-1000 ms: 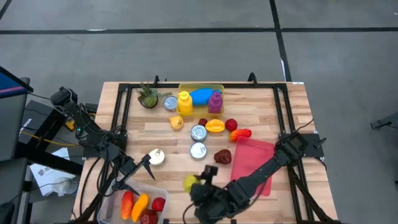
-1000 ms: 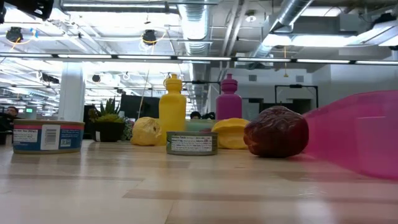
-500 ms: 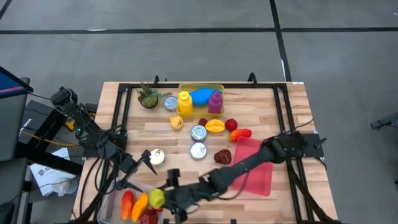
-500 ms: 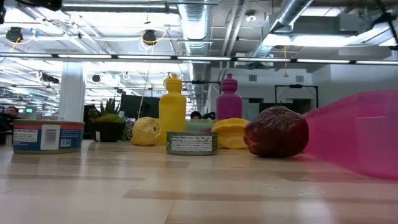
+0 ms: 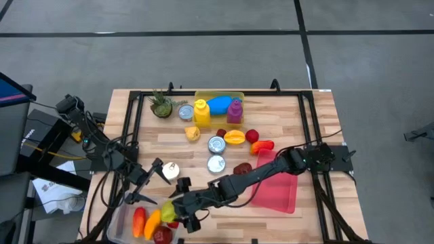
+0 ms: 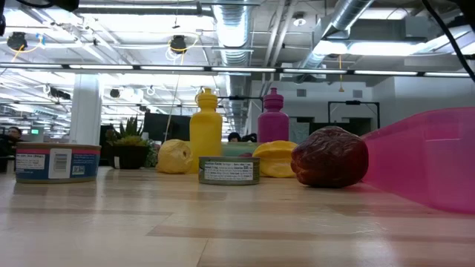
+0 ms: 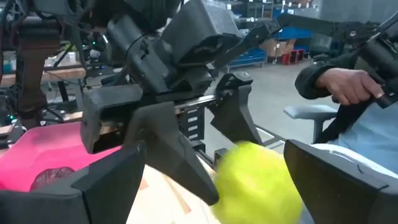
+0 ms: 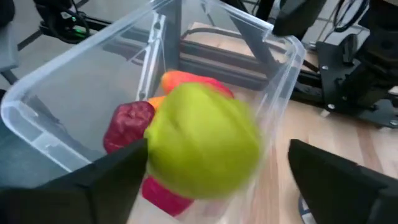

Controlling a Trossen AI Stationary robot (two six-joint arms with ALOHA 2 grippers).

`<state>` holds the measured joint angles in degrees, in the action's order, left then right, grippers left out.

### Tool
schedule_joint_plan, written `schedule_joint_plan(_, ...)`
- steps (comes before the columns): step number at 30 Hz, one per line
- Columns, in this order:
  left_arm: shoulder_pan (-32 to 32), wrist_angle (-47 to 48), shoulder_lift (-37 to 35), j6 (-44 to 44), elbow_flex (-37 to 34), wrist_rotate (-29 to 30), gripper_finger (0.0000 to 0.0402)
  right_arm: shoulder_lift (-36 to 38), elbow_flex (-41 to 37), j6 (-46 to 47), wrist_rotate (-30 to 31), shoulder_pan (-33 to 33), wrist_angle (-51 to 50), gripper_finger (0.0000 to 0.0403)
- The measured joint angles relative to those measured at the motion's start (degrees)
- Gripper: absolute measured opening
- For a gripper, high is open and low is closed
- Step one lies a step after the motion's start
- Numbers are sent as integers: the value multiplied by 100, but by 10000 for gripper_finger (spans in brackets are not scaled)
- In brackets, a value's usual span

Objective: Pick & Place Food Item
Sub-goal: Put the green apple into the white bin, then put the red apple into the white bin

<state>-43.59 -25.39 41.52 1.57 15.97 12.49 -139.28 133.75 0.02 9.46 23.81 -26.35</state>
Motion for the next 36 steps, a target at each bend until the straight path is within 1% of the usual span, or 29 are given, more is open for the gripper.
schedule_joint_plan(2,0,16,11,4,0,-2,364,0,0,116,-68,-22,0,386)
schedule_joint_plan(3,0,9,11,4,0,-2,360,0,0,135,-73,-36,-2,383)
schedule_joint_plan(9,-4,14,11,5,0,-160,343,125,27,148,-17,49,-184,340)
schedule_joint_plan(13,-4,45,9,-19,0,-188,340,314,131,342,510,235,-1166,327)
schedule_joint_plan(16,-4,75,11,-29,0,-130,344,507,112,840,802,338,-2477,326)
schedule_joint_plan(17,-4,99,8,-31,0,-61,346,529,129,1108,822,342,-2859,326)
schedule_joint_plan(19,-4,120,10,-34,0,56,350,596,116,1637,830,344,-3993,326)
schedule_joint_plan(23,-4,143,11,-49,0,122,357,596,111,2477,842,290,-5655,329)
schedule_joint_plan(25,-4,143,8,-53,0,122,360,598,20,2657,837,234,-6133,336)
schedule_joint_plan(27,-4,144,8,-54,0,122,362,598,-134,2696,714,150,-6391,348)
schedule_joint_plan(33,-4,325,11,-90,0,131,363,629,-641,2473,-80,-230,-6360,392)
schedule_joint_plan(36,-4,396,11,-164,0,153,363,619,-1044,2353,-257,-402,-6365,397)
